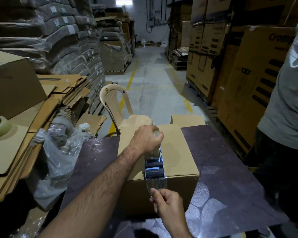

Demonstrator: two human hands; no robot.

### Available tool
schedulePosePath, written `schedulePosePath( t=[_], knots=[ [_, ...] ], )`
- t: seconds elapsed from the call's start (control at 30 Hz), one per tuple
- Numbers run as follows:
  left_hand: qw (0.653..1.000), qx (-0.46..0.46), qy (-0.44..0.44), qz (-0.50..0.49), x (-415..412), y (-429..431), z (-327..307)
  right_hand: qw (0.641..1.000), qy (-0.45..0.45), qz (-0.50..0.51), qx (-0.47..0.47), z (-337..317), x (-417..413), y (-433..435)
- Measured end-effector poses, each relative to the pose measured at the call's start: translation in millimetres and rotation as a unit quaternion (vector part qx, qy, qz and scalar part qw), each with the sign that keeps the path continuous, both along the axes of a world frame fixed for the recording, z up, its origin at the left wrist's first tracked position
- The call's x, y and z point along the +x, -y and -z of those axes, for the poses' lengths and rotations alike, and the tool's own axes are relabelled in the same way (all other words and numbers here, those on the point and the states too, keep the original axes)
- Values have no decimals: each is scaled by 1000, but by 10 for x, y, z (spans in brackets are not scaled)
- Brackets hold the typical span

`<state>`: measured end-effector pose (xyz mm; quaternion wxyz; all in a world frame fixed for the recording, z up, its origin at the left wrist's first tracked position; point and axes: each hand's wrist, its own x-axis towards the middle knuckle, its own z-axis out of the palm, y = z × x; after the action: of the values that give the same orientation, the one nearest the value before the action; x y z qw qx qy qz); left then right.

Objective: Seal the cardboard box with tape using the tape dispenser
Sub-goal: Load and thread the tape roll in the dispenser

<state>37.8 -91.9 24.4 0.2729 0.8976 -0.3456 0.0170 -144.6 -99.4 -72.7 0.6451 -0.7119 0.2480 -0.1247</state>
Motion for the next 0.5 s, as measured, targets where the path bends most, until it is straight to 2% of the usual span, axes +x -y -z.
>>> schedulePosePath(
  t=[0.23, 0.4, 0.5],
  knots=[
    [987, 80, -137, -12, 254, 64, -77, 998, 4, 4, -67, 308, -133, -27],
    [990, 106, -90, -13, 248, 124, -59, 998, 15, 2, -58, 291, -173, -22],
    [993, 92, -72, -23, 239, 81, -28, 999, 24, 19, -11, 295, -216, -42]
  ],
)
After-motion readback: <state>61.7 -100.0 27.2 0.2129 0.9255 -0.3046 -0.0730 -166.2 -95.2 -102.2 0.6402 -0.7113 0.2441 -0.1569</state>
